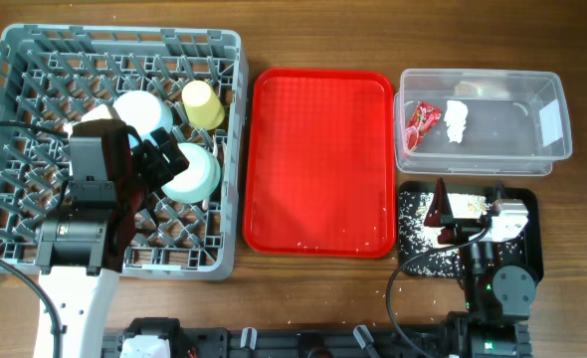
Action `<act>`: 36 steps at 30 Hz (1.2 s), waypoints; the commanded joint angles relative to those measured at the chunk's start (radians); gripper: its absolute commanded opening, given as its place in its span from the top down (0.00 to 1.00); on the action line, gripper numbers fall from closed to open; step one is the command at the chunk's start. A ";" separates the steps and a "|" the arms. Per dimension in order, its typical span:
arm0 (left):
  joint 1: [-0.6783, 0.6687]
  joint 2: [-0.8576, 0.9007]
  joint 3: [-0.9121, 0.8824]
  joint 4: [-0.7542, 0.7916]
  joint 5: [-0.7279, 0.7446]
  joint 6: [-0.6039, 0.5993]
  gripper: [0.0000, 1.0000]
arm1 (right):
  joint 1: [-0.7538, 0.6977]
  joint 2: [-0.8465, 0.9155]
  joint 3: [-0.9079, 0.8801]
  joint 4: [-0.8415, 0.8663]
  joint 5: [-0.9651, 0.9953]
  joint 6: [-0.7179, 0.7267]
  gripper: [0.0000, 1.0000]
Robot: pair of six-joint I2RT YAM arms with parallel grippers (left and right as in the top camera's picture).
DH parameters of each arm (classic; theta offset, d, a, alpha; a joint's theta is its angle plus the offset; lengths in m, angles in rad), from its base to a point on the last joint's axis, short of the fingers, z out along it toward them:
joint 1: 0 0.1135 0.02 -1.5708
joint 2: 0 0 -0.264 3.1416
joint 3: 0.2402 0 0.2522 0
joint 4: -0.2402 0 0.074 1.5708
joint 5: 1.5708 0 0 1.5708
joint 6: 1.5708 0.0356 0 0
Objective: Sort waste into correct bins and load items into the dishwasher rack
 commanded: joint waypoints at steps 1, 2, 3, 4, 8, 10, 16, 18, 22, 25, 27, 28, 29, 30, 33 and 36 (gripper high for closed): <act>0.006 0.003 0.010 0.000 0.005 -0.009 0.00 | -0.005 -0.010 -0.001 0.003 -0.008 -0.018 0.00; 0.006 0.003 0.010 -0.001 0.005 -0.010 0.00 | -0.005 -0.010 -0.001 0.003 -0.008 -0.018 0.00; 0.006 0.003 0.010 0.000 0.005 -0.010 0.00 | -0.005 -0.010 -0.001 0.003 -0.008 -0.018 0.00; 0.006 0.003 0.010 0.000 0.005 -0.010 0.00 | -0.005 -0.010 -0.001 0.003 -0.008 -0.018 0.00; 0.006 0.003 0.010 -0.001 0.005 -0.009 0.00 | -0.005 -0.006 -0.001 0.003 -0.008 -0.019 0.00; 0.007 -0.002 0.009 -0.020 0.005 -0.009 0.00 | -0.005 -0.006 -0.001 0.003 -0.008 -0.018 0.00; 0.004 -0.405 -0.074 -0.111 0.101 -0.010 0.00 | -0.005 -0.006 -0.001 0.003 -0.008 -0.018 0.00; 0.004 -0.623 -0.123 -0.133 0.127 -0.010 0.00 | -0.005 -0.006 -0.001 0.003 -0.008 -0.018 0.00; 0.004 -1.012 -0.319 -0.107 0.143 -0.010 0.00 | -0.005 -0.006 -0.001 0.003 -0.008 -0.018 0.00; 0.004 -1.015 -0.487 0.203 0.156 -0.010 0.00 | -0.005 -0.006 -0.001 0.003 -0.008 -0.018 0.00; 0.004 -1.015 -0.628 0.520 0.181 -0.011 0.00 | -0.005 -0.006 -0.001 0.003 -0.008 -0.018 0.00; 0.004 -1.015 -0.679 0.634 0.193 -0.011 0.00 | -0.005 -0.006 -0.001 0.003 -0.008 -0.018 0.00; 0.004 -1.015 -0.733 0.750 0.204 -0.011 0.00 | -0.005 -0.006 -0.001 0.003 -0.008 -0.018 0.00; 0.004 -1.015 -0.785 0.857 0.211 -0.016 0.00 | -0.005 -0.006 -0.001 0.003 -0.008 -0.018 0.00; 0.004 -1.015 -0.868 0.941 0.210 -0.029 0.00 | -0.005 -0.006 -0.001 0.003 -0.008 -0.019 0.00; 0.004 -1.015 -0.933 0.925 0.210 -0.029 0.00 | -0.005 -0.006 -0.001 0.003 -0.008 -0.018 0.00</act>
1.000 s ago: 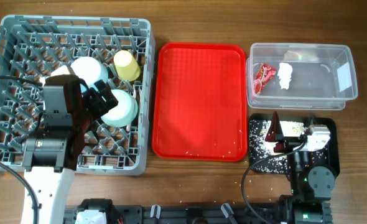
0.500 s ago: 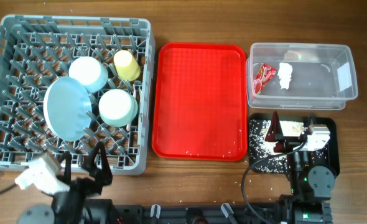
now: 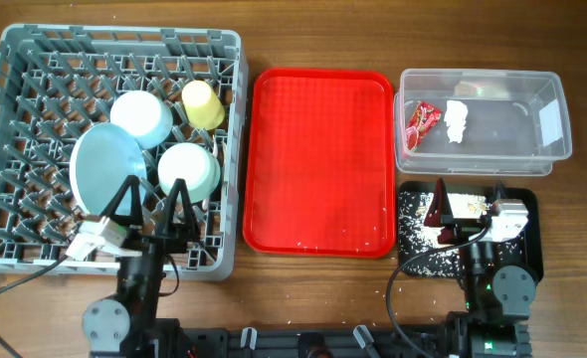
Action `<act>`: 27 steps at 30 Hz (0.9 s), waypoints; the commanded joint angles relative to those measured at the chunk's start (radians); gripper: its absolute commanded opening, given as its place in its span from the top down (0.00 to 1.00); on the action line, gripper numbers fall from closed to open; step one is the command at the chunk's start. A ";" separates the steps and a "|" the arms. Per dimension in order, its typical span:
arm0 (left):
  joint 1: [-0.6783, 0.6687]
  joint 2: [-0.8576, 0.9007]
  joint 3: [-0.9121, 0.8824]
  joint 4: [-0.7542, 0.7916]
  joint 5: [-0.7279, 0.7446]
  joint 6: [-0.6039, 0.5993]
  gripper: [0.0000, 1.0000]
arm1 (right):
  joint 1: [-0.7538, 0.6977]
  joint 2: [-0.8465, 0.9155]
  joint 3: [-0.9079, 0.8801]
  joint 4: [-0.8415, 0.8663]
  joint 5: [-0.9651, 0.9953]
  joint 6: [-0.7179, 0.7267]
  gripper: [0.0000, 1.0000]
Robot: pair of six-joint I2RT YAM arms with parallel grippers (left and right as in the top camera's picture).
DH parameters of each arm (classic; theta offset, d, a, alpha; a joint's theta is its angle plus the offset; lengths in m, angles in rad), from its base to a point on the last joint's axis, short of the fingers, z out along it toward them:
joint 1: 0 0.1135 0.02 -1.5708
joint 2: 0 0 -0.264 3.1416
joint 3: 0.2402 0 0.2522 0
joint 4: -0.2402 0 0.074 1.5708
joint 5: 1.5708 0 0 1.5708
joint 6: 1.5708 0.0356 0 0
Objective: Sort waste into correct bins and load items into the dishwasher rack
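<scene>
The grey dishwasher rack [image 3: 15, 60] fills the left of the overhead view. In it are a light blue plate [image 3: 104, 169], a pale bowl [image 3: 142, 116], a yellow cup [image 3: 203, 103] and a second pale bowl [image 3: 190, 171]. My left gripper [image 3: 152, 202] is open at the rack's near edge, just in front of the plate and the second bowl, holding nothing. My right gripper [image 3: 440, 219] hangs over the black bin [image 3: 527, 254], rolled on its side, so its opening does not show.
A red tray [image 3: 318, 164] with a few crumbs lies in the middle. A clear plastic bin [image 3: 502, 124] at the back right holds a red wrapper [image 3: 422, 119] and a crumpled white tissue [image 3: 457, 120]. White crumbs and a scrap of paper lie in the black bin.
My left arm was stretched over the rack's left half, covering the plate, with its gripper by the bowls. Now it stands open at the rack's near edge and the plate shows. The right arm is unchanged.
</scene>
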 commanded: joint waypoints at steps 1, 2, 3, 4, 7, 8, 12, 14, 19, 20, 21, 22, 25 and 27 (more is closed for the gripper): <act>0.002 -0.005 -0.078 -0.003 0.015 -0.010 0.00 | -0.005 -0.006 -0.001 0.003 -0.008 -0.018 0.00; 0.002 -0.005 -0.094 -0.003 0.015 -0.010 0.00 | -0.005 -0.006 -0.001 0.003 -0.007 -0.018 0.00; 0.002 -0.005 -0.106 -0.003 0.014 -0.010 0.00 | -0.005 -0.006 -0.001 0.003 -0.008 -0.018 0.00; 0.002 -0.005 -0.116 -0.003 0.011 -0.010 0.00 | -0.005 -0.006 -0.001 0.003 -0.007 -0.018 0.00; 0.002 -0.005 -0.141 -0.016 0.007 -0.009 0.00 | -0.005 -0.006 -0.001 0.003 -0.007 -0.018 0.00; 0.002 -0.005 -0.141 -0.032 0.008 -0.009 0.00 | -0.005 -0.006 -0.001 0.003 -0.007 -0.018 0.00; 0.002 -0.005 -0.141 -0.164 0.000 0.147 0.00 | -0.005 -0.006 -0.001 0.003 -0.007 -0.018 0.00; 0.002 -0.005 -0.141 -0.162 -0.003 0.325 0.00 | -0.005 -0.006 -0.001 0.003 -0.007 -0.018 0.00; 0.023 -0.005 -0.141 -0.166 -0.048 0.567 0.00 | -0.005 -0.006 -0.001 0.003 -0.007 -0.018 0.00; 0.029 -0.005 -0.141 -0.166 -0.048 0.568 0.00 | -0.005 -0.006 -0.001 0.003 -0.007 -0.018 0.00; 0.033 -0.005 -0.141 -0.166 -0.048 0.568 0.00 | -0.005 -0.006 -0.001 0.003 -0.007 -0.018 0.00; 0.033 -0.005 -0.141 -0.166 -0.048 0.568 0.00 | -0.005 -0.006 -0.001 0.003 -0.008 -0.018 0.00; 0.033 -0.005 -0.141 -0.166 -0.048 0.568 0.00 | -0.005 -0.006 -0.001 0.003 -0.007 -0.018 0.00; 0.033 -0.005 -0.141 -0.166 -0.048 0.568 0.00 | -0.005 -0.006 -0.001 0.003 -0.007 -0.018 0.00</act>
